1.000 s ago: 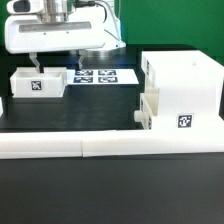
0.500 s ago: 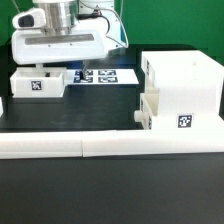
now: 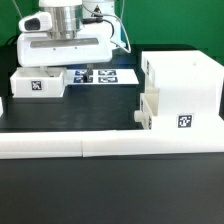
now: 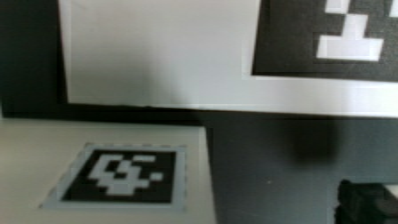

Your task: Assemble drawer

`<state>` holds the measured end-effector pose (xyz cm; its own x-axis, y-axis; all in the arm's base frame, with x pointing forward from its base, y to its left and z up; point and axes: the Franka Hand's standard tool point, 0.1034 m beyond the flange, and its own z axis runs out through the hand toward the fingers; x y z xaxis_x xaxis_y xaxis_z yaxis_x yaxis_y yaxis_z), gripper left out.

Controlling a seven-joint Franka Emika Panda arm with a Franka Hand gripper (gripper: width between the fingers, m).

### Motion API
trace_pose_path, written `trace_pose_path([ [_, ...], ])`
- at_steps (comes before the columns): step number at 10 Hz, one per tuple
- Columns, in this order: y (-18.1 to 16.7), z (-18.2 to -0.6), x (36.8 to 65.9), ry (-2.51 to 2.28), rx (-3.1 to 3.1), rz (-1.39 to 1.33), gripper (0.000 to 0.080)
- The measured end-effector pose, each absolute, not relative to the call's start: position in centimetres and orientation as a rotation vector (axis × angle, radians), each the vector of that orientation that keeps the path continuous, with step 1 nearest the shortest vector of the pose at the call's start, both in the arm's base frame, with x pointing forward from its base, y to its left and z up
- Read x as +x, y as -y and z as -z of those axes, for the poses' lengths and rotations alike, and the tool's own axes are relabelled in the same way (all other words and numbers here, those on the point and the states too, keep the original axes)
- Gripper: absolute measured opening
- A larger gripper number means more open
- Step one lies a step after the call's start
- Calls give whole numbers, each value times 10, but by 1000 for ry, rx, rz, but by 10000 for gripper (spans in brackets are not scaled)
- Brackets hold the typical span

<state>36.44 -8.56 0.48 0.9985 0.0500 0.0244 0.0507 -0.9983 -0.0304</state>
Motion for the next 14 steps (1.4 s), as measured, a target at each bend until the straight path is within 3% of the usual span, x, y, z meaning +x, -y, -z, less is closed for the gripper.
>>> trace_pose_path([
  [2, 86, -5, 366, 81, -3113, 51, 387],
  [3, 86, -5, 366, 81, -3113, 51, 387],
  [4, 86, -5, 366, 81, -3113, 51, 205],
  [5, 86, -5, 366, 82, -3113, 51, 78],
  [7, 86, -5, 367, 83, -3113, 53, 41],
  [14, 74, -11, 375, 133, -3110, 63, 42],
])
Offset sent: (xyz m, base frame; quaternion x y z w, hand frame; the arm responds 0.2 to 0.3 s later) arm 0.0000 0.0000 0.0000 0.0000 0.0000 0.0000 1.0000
